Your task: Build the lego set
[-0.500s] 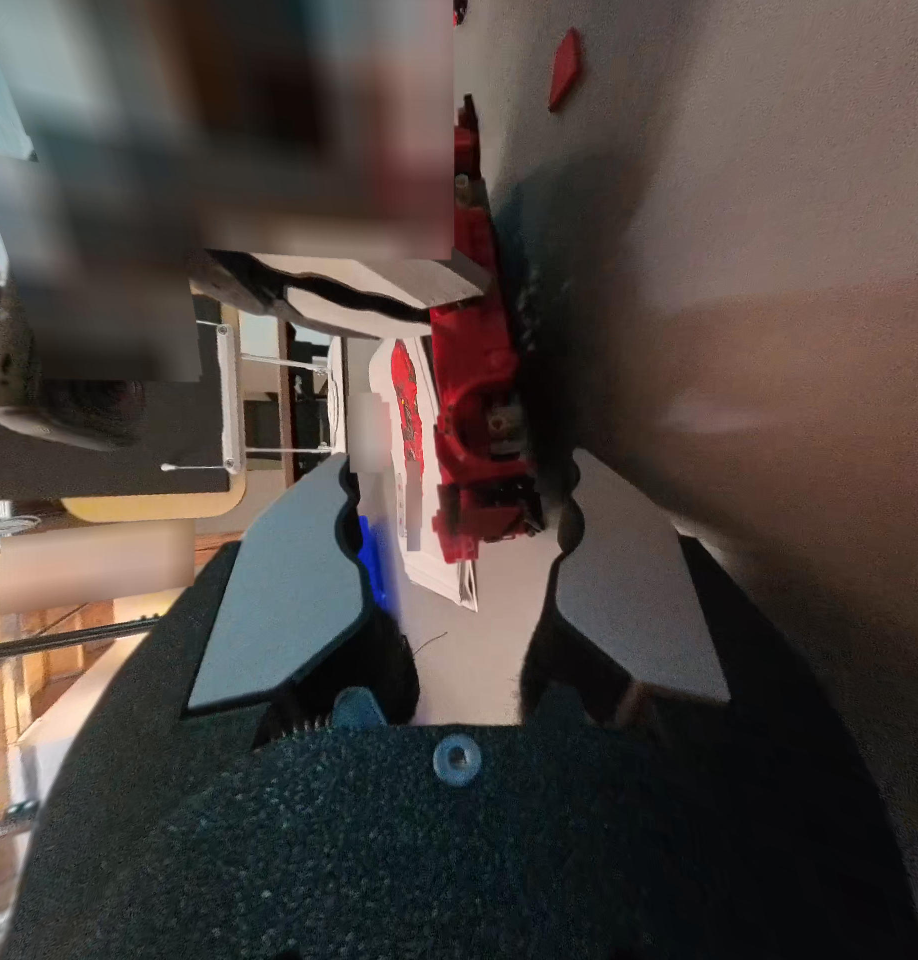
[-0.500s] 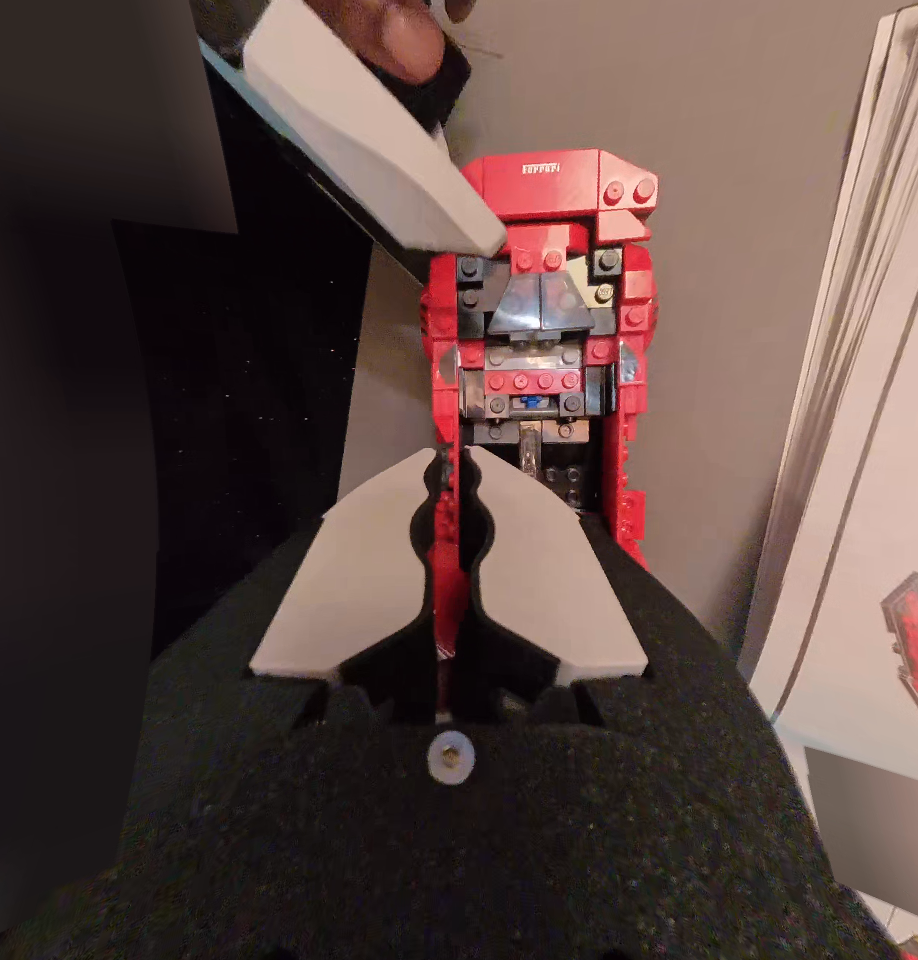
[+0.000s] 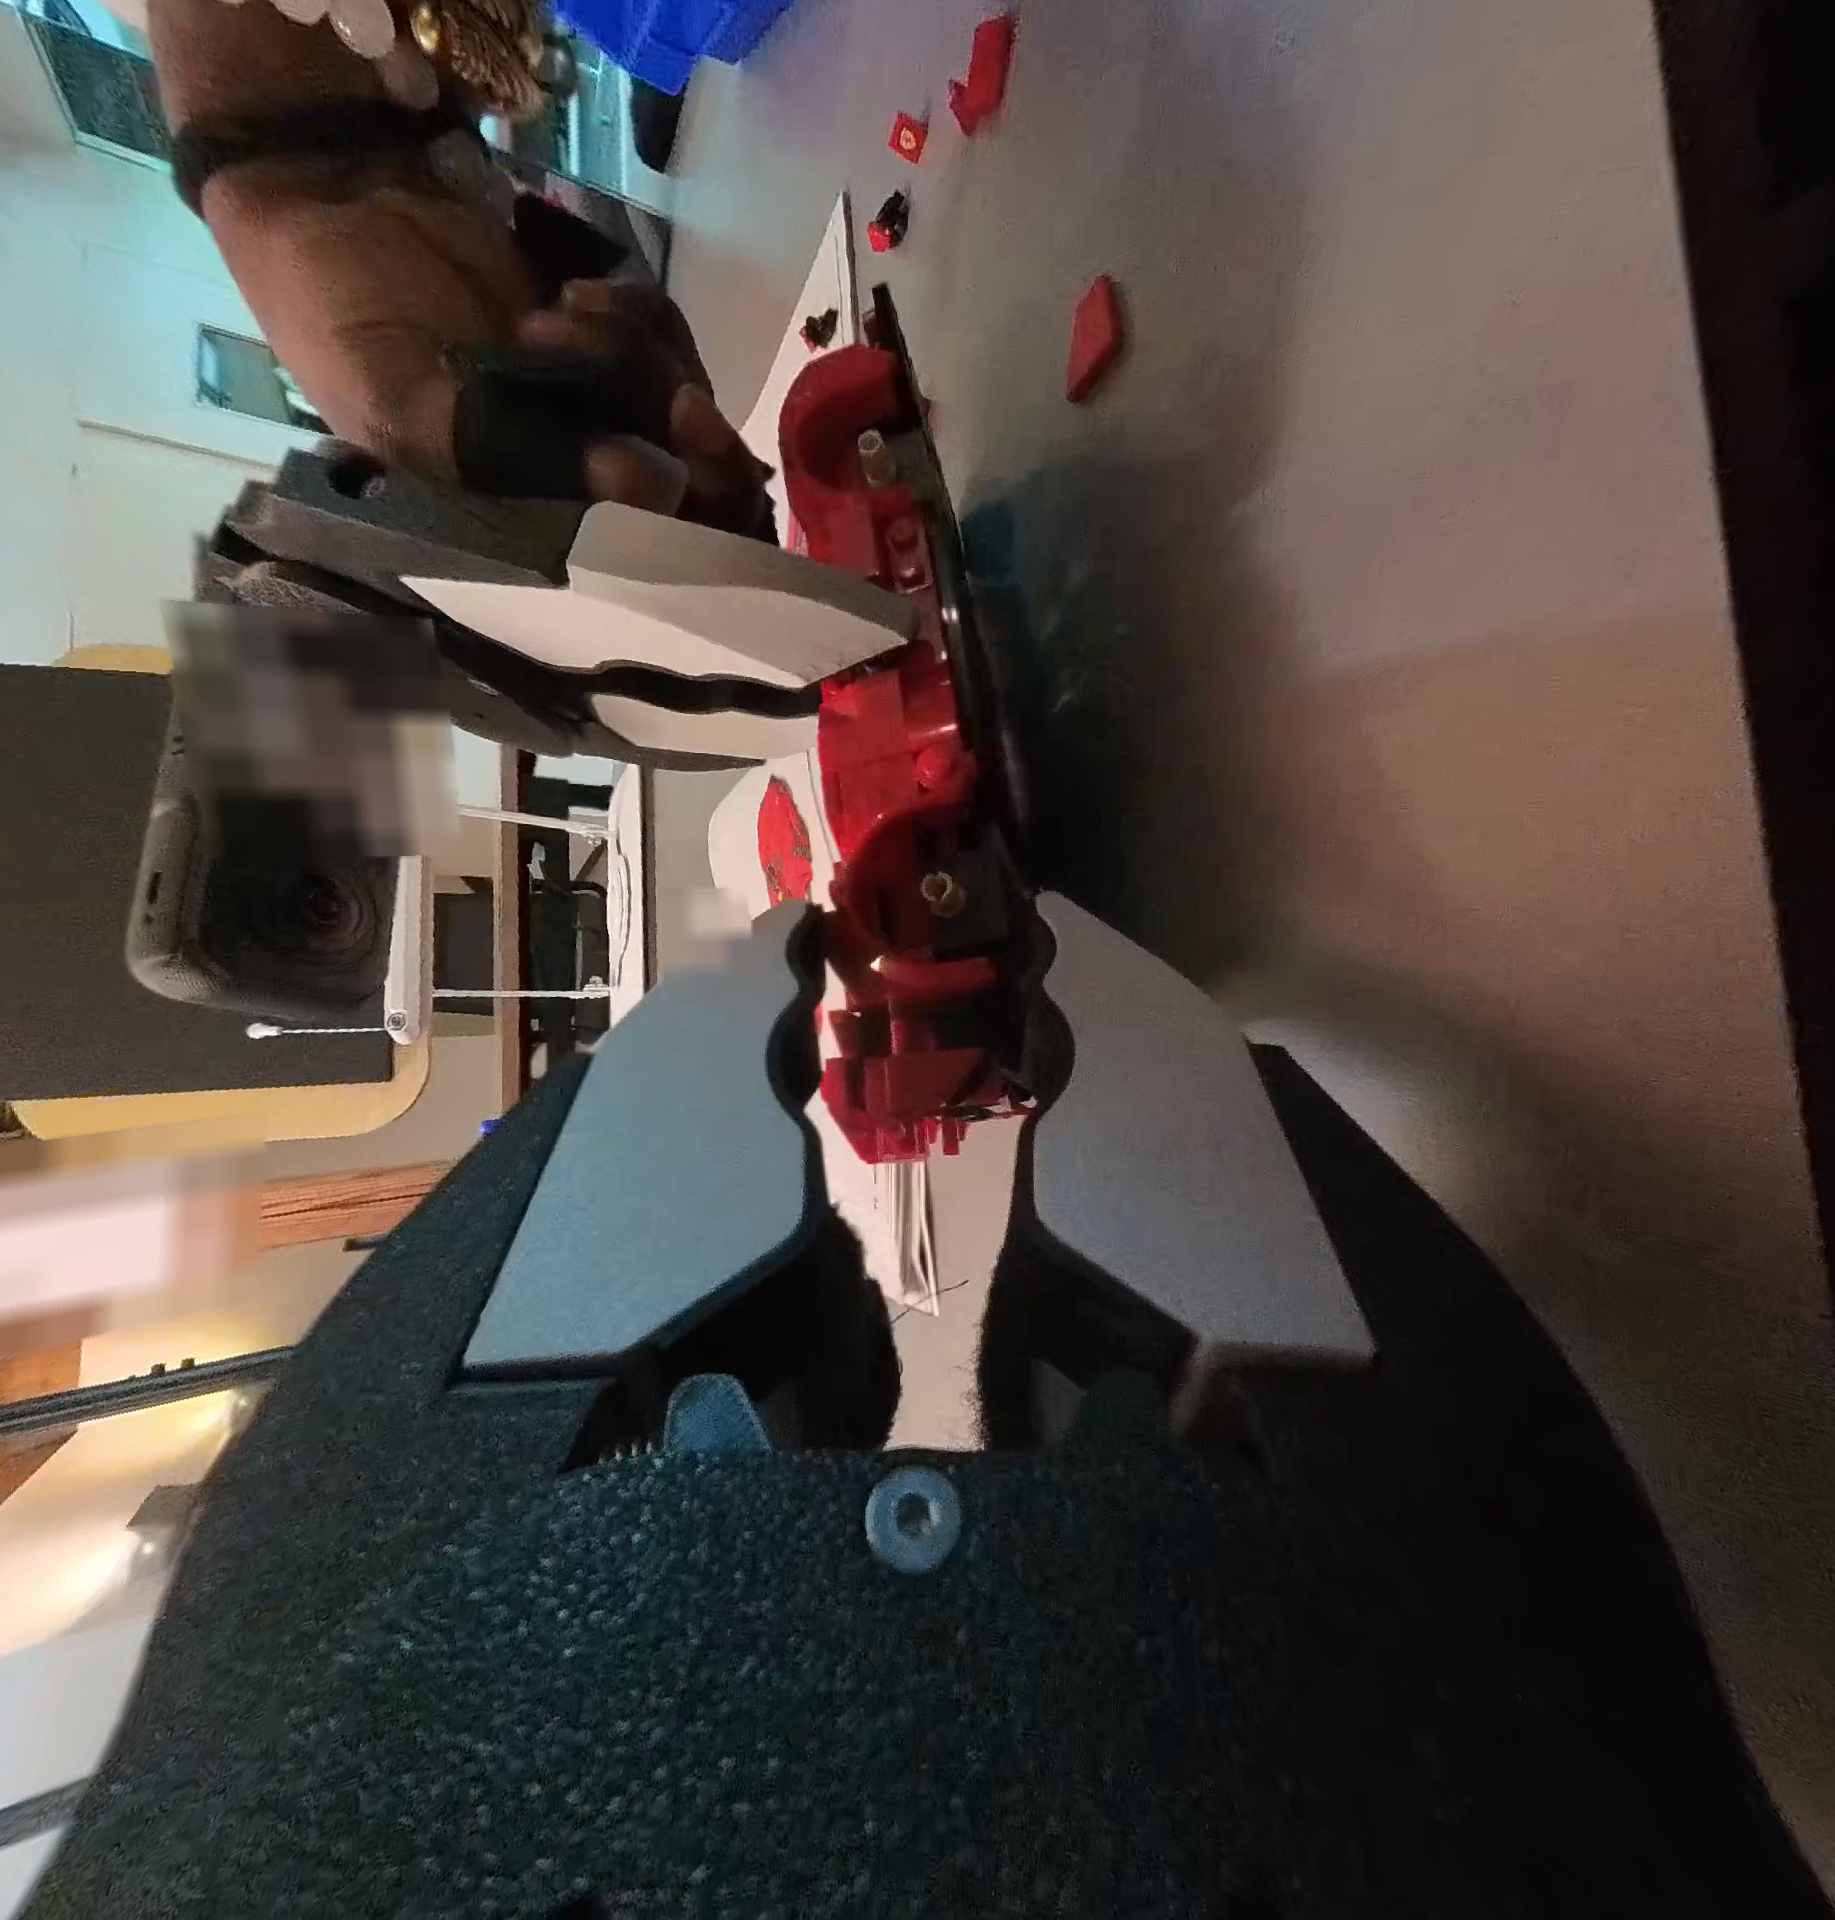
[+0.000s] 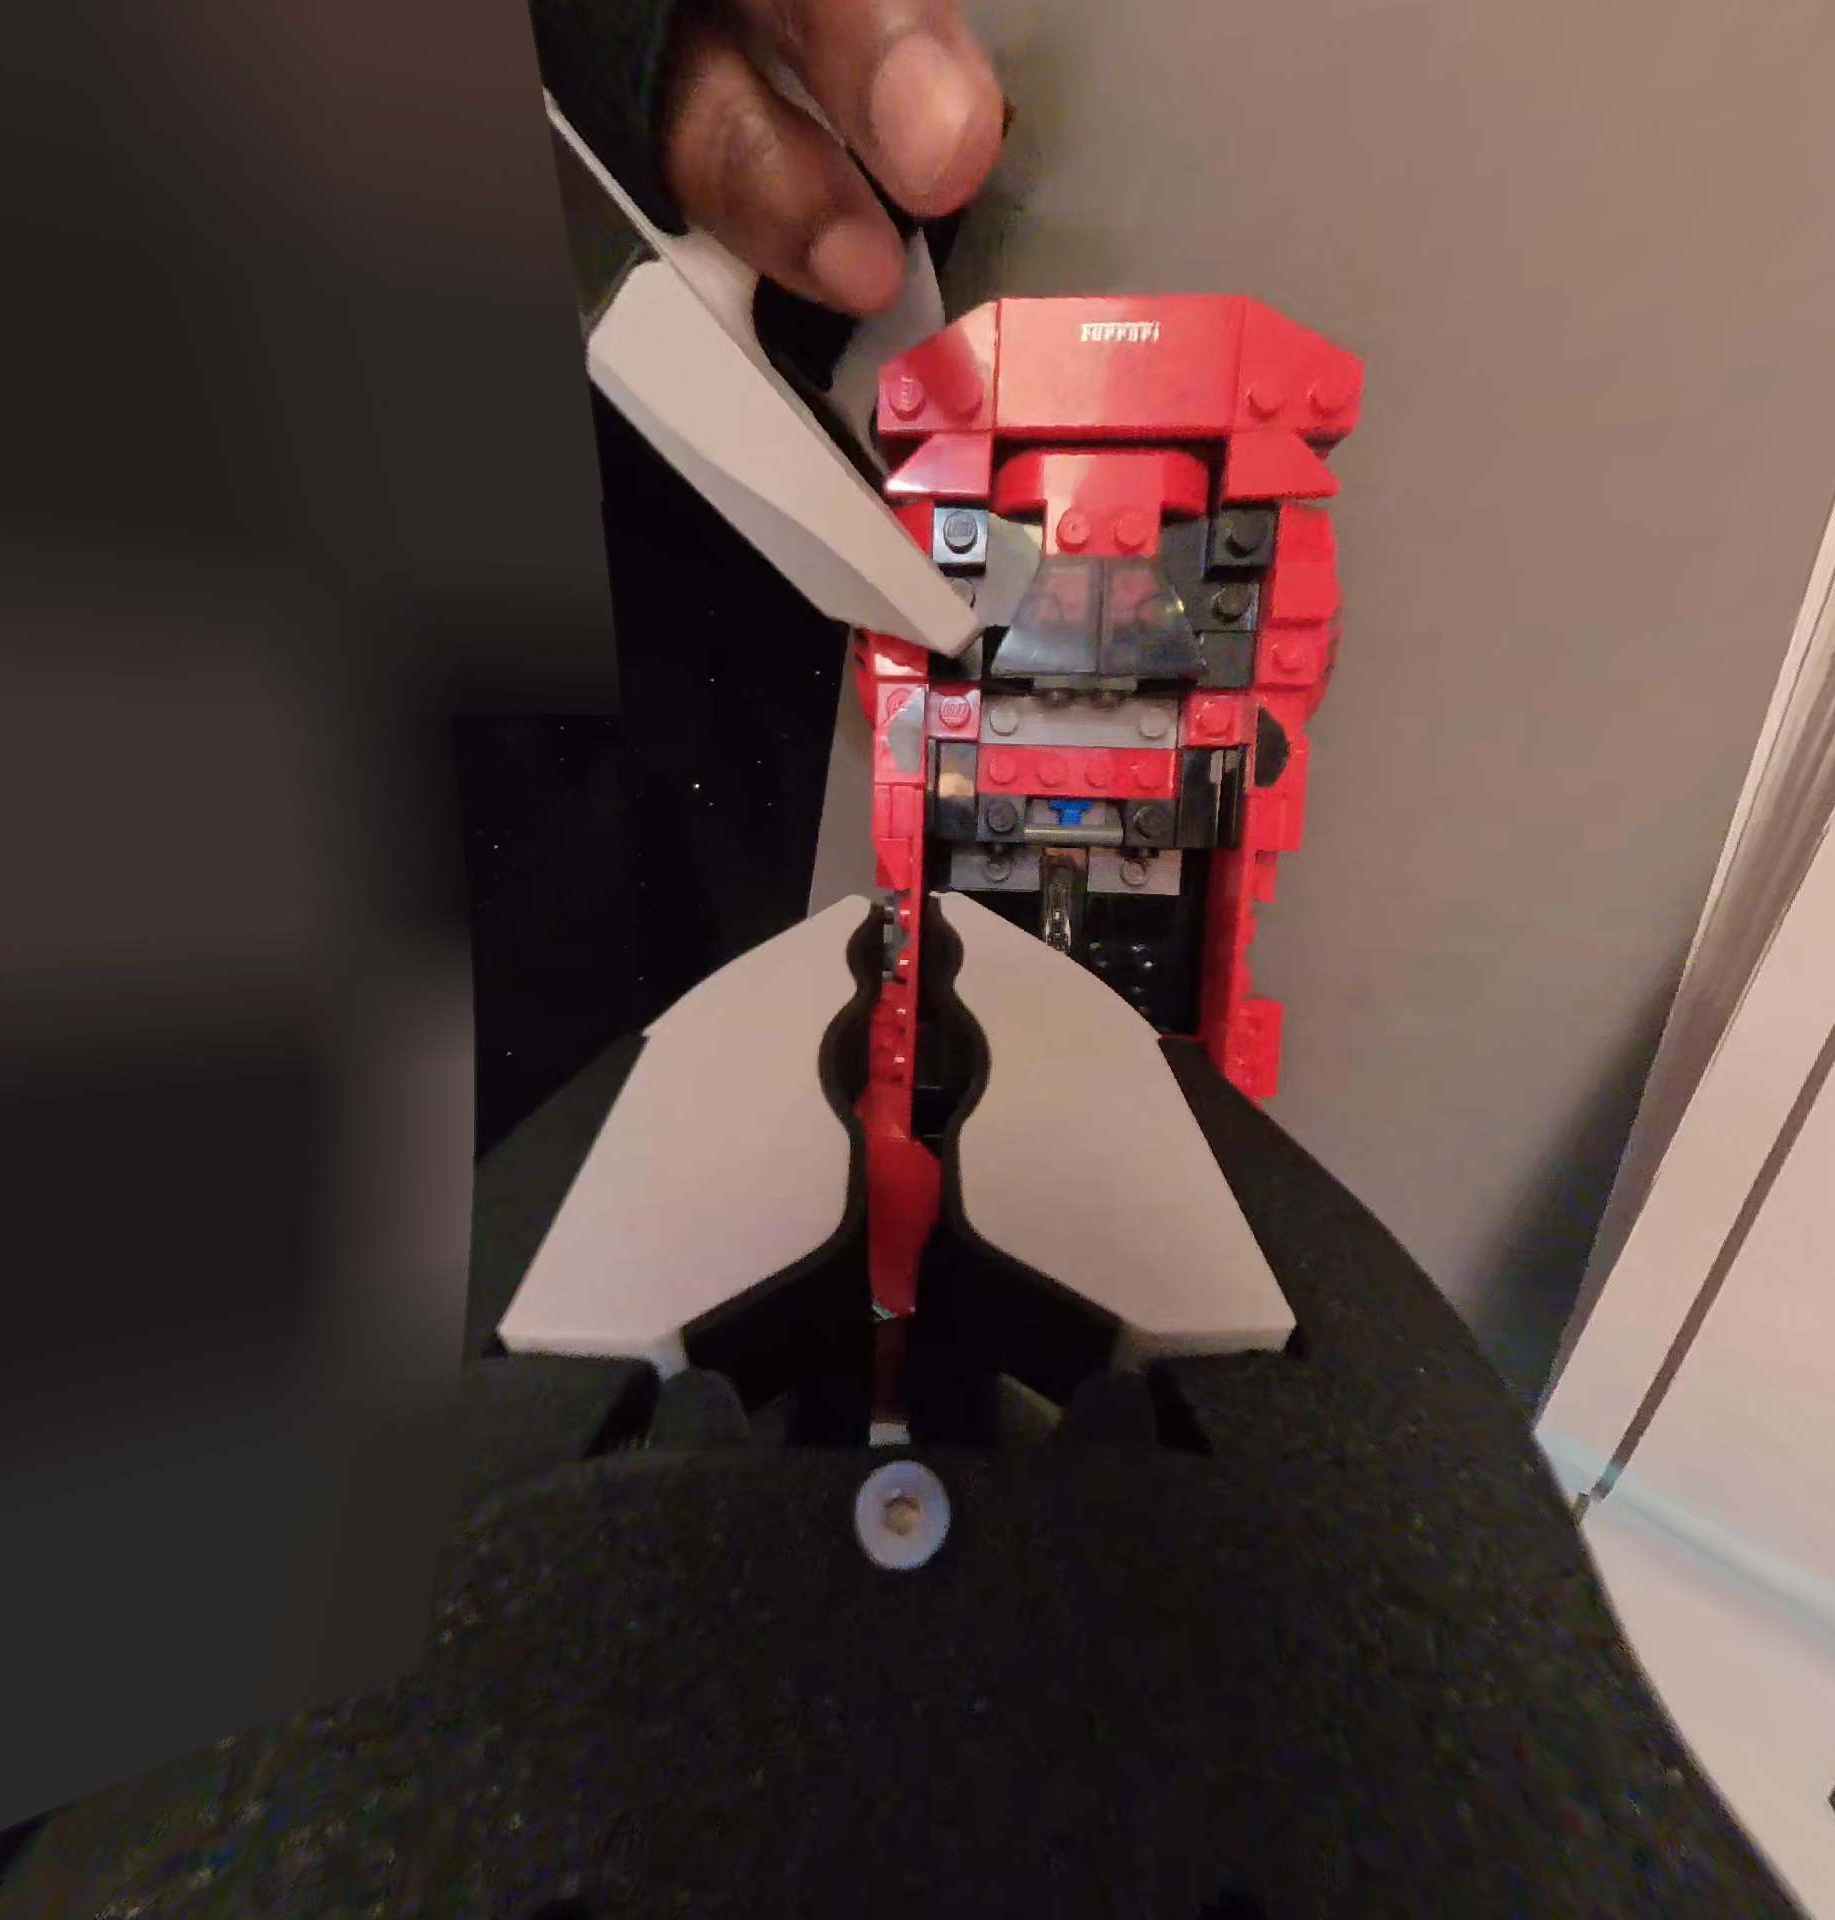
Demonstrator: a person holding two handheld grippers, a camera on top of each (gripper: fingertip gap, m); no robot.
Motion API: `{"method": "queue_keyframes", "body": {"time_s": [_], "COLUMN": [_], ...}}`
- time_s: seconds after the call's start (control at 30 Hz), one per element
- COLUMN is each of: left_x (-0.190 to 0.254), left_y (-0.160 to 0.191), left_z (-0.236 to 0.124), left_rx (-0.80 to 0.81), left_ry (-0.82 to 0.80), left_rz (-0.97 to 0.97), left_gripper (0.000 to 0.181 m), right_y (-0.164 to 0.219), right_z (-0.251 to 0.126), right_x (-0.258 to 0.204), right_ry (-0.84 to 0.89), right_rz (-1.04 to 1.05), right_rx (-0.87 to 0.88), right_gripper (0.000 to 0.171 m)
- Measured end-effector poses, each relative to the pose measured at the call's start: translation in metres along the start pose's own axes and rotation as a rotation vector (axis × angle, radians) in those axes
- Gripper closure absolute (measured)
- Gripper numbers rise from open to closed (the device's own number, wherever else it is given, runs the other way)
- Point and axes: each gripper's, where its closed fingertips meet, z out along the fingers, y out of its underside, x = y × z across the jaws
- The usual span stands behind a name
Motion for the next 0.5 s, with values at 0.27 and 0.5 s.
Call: {"method": "queue_keyframes", "body": {"time_s": [0.27, 0.5], "left_x": [-0.001, -0.008], "left_y": [0.008, 0.010], "left_z": [-0.001, 0.000], "left_rx": [-0.013, -0.001], "left_ry": [0.061, 0.084], "left_rz": [-0.072, -0.135], "left_gripper": [0.150, 0.150], "right_y": [-0.008, 0.001], "right_z": [-0.009, -0.008], "right_x": [0.003, 0.028], "right_ry": [0.189, 0.965], "right_rz": [-0.151, -0.481], "right_rx": [0.105, -0.010], "right_gripper": [0.138, 0.110]}}
